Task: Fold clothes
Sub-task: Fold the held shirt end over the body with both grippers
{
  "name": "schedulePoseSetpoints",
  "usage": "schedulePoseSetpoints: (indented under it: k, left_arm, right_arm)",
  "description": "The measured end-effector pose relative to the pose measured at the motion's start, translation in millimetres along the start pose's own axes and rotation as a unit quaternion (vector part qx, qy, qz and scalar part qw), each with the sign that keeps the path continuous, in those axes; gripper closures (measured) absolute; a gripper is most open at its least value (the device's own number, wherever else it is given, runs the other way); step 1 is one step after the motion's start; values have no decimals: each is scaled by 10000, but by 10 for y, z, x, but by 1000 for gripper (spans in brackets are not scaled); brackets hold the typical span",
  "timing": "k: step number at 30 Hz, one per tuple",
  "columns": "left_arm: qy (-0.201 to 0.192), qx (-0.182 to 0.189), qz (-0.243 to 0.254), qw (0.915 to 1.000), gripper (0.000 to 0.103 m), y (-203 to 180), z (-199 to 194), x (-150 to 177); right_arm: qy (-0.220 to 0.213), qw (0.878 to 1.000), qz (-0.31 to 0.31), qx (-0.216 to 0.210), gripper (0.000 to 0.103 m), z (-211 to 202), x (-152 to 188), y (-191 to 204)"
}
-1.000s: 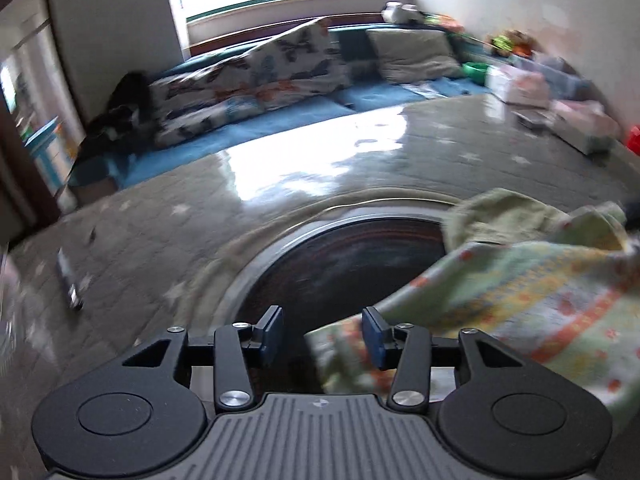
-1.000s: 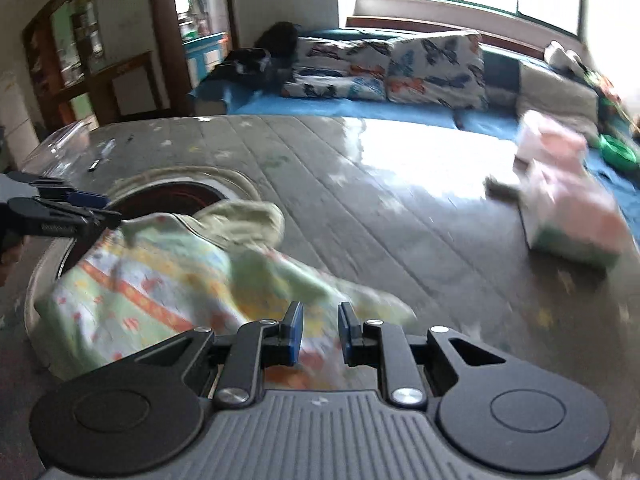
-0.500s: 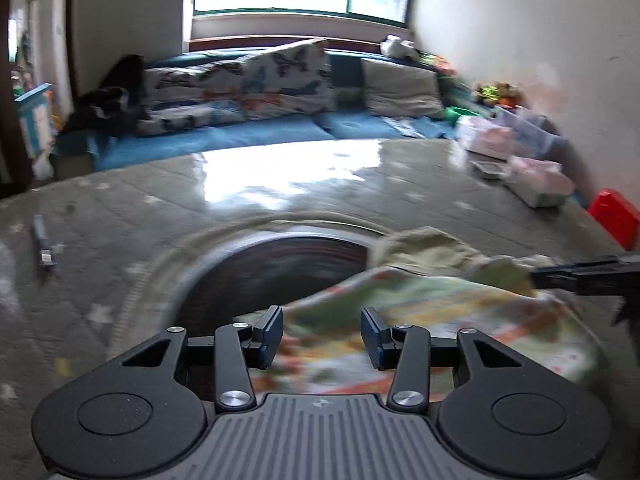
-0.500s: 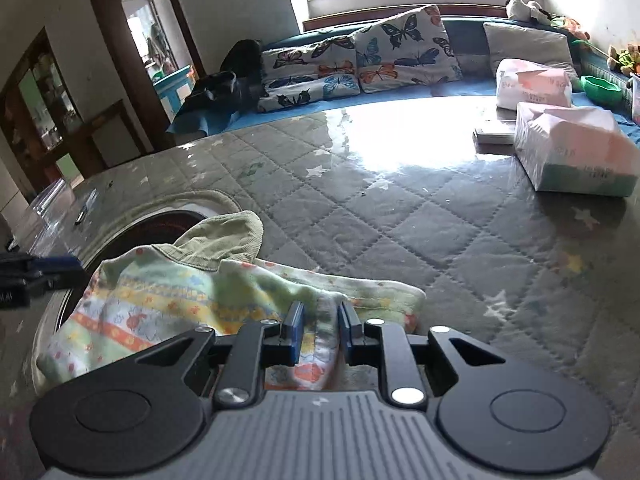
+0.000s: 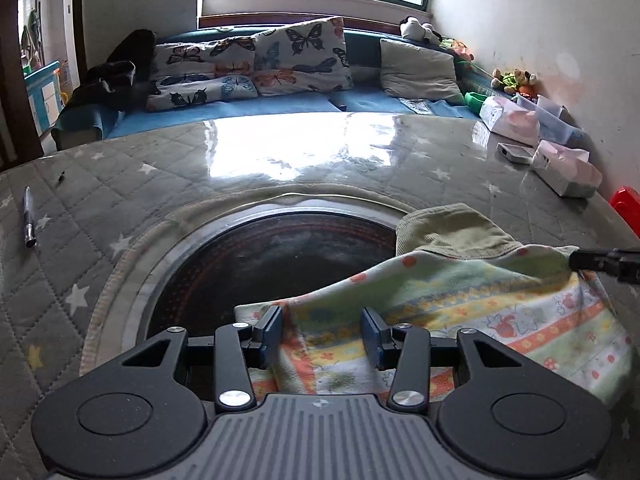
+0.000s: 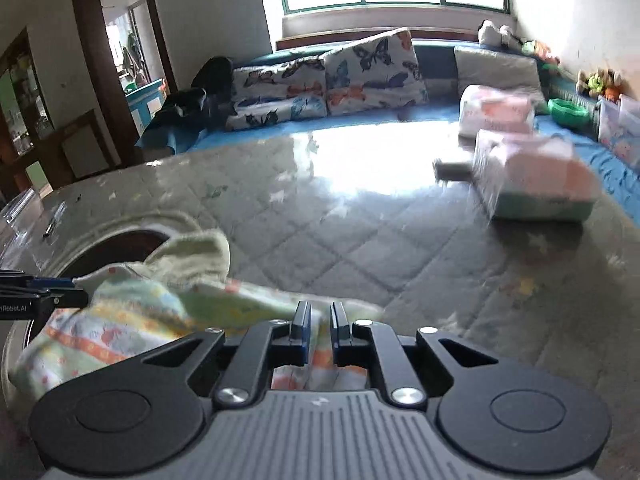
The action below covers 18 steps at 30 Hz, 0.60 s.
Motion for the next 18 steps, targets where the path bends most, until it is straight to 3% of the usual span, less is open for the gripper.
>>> schedulePoseSetpoints:
  k: [4,8,11,18]
  left_arm:
    - [-125,182,1,9998,57,-119,-78,-118]
    - [-179,452,28,9988,57,-353,-30,-198]
    - [-117,570,77,9983,57,-487,87,-215]
    - [81,325,-80,9994,55,-393,396,-149]
  right_arm:
    - [-102,9989,-234,-403,94,-86,-125,209]
    - [110,9940,-416,-1006,94,10,-84,601]
    - [254,9925,-574,-1044,94,181,-9,737]
    - [433,9941,-516,-856,93,416,35,653]
Point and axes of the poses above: each gripper's, at about its wrist camera, not at the fingertips, and z roughly the way its jaws point, y to its left, x to its underside, the point moved 10 cm from there along z, roughly the way its jaws point, and after that the axes turned 13 degrees about -y, right-handed, at the moved point
